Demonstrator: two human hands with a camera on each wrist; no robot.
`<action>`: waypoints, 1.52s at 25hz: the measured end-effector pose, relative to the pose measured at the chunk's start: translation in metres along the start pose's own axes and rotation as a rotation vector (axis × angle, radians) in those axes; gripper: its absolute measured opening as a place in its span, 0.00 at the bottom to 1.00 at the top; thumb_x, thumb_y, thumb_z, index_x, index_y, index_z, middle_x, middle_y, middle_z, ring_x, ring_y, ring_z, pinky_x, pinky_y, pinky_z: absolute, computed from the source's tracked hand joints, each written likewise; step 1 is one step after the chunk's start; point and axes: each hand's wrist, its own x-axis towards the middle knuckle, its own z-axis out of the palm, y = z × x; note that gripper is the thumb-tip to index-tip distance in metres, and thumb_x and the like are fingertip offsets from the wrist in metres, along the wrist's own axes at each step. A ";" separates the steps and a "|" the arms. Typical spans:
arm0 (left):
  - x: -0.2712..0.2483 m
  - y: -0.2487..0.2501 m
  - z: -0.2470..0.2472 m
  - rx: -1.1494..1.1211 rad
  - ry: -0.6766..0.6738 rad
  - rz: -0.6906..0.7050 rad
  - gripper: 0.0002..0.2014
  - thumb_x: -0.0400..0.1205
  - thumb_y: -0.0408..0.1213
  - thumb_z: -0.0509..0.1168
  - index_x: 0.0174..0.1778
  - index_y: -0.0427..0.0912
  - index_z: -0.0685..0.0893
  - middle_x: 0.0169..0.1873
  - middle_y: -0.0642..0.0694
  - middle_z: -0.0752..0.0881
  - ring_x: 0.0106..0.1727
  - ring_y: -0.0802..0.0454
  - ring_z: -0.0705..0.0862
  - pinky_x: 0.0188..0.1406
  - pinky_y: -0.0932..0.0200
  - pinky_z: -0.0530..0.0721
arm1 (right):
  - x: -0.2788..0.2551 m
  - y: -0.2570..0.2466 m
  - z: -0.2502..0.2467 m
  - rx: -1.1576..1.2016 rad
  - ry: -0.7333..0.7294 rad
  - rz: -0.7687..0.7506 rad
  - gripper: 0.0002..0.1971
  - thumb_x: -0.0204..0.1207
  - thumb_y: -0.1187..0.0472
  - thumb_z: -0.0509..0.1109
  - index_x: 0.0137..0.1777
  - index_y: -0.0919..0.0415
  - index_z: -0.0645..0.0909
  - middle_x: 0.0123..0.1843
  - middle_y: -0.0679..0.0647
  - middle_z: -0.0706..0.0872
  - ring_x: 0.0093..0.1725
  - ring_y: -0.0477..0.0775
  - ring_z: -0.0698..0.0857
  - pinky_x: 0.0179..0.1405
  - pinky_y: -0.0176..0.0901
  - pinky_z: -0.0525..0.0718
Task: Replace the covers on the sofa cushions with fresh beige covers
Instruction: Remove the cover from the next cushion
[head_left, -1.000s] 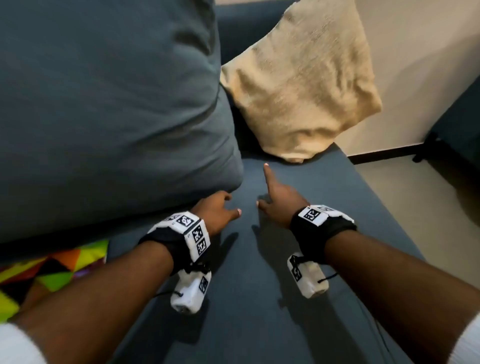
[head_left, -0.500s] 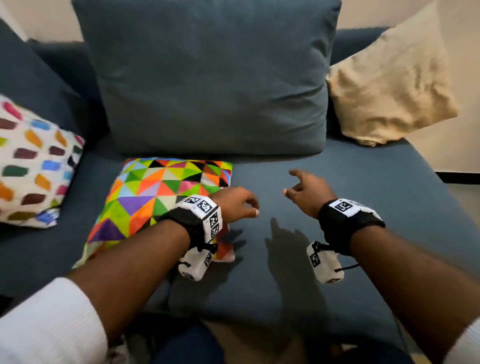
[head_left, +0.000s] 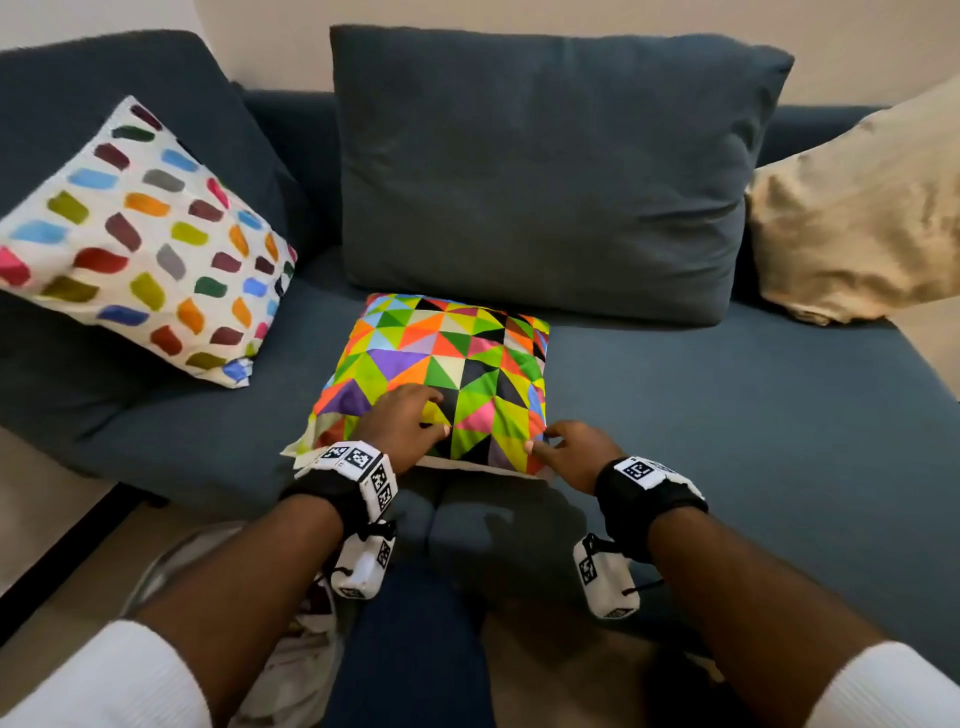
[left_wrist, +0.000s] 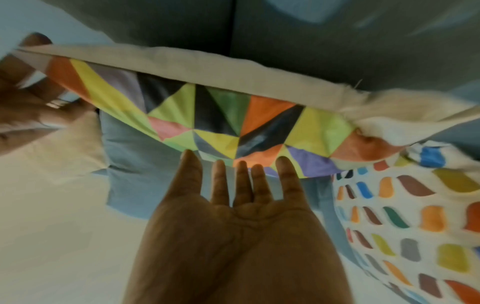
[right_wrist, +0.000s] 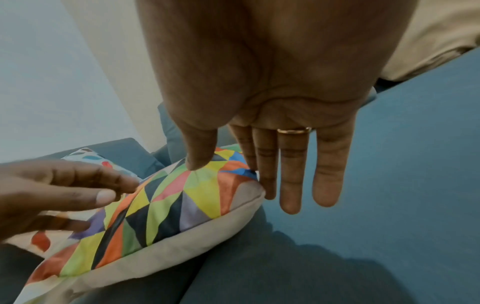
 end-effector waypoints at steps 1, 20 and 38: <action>-0.001 -0.016 -0.001 -0.017 0.057 -0.082 0.22 0.74 0.50 0.73 0.64 0.47 0.84 0.63 0.47 0.85 0.67 0.43 0.81 0.63 0.45 0.81 | 0.002 0.000 0.005 0.031 -0.017 0.049 0.26 0.80 0.39 0.68 0.63 0.61 0.82 0.55 0.60 0.89 0.54 0.63 0.88 0.56 0.53 0.86; 0.017 0.079 0.048 -0.086 -0.308 -0.030 0.50 0.79 0.40 0.74 0.89 0.47 0.46 0.78 0.31 0.68 0.76 0.36 0.73 0.70 0.54 0.72 | -0.104 0.147 -0.107 0.281 0.604 0.254 0.09 0.62 0.51 0.74 0.31 0.57 0.83 0.26 0.59 0.85 0.33 0.67 0.86 0.40 0.54 0.86; -0.011 0.150 0.013 -1.090 -0.411 -0.234 0.10 0.89 0.26 0.56 0.60 0.31 0.82 0.33 0.39 0.88 0.25 0.51 0.83 0.18 0.63 0.79 | -0.072 0.063 -0.022 -0.465 0.387 -0.040 0.67 0.63 0.33 0.79 0.82 0.35 0.24 0.88 0.55 0.28 0.87 0.67 0.34 0.73 0.88 0.42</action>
